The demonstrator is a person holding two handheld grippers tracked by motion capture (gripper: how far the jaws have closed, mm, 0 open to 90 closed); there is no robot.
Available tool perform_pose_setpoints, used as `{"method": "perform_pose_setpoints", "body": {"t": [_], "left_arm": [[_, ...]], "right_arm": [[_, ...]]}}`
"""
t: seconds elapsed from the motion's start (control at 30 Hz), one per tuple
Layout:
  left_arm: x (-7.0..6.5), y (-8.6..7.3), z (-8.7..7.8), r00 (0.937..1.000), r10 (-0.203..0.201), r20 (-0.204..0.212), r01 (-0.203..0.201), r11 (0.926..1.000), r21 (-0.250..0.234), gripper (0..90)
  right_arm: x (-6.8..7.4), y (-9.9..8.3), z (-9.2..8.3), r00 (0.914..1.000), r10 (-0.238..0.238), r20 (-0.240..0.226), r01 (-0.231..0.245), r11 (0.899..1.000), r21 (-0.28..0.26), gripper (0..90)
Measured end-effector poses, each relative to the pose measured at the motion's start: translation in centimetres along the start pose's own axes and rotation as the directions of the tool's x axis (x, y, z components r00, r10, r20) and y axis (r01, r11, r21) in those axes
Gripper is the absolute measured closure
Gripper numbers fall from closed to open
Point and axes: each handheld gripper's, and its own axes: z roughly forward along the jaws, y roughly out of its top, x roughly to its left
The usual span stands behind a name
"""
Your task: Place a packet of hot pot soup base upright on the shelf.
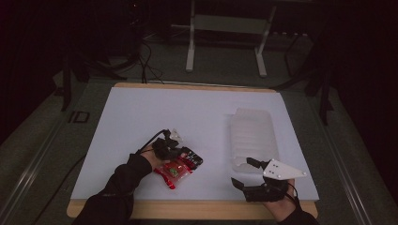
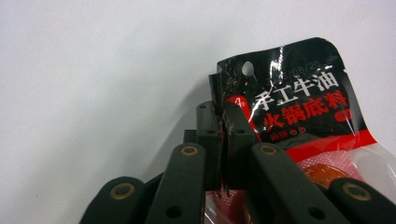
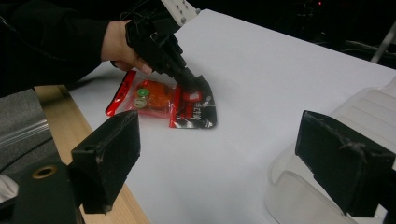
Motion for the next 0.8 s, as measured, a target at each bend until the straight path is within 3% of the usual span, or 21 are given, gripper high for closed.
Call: {"method": "perform_pose_setpoints", "body": {"t": [0.17,0.33,0.8], "left_arm": [[0.4,-0.1,-0.3,0.9995,-0.028,0.011,0.029,0.9994,-0.018,88.7],[1.0,-0.3,-2.2,0.9969,-0.074,0.028,0.075,0.9952,-0.062,88.7],[0.7,-0.6,-6.7,0.9957,-0.092,0.015,0.093,0.9882,-0.122,88.7]], "right_arm": [[-0.1,0.0,-0.1,1.0000,0.004,0.002,-0.004,1.000,0.001,14.1],[-0.1,0.0,-0.1,1.0000,0.005,0.001,-0.005,1.000,0.000,14.1],[0.0,0.1,-0.1,1.0000,-0.002,0.004,0.002,1.000,0.000,14.1]]}}
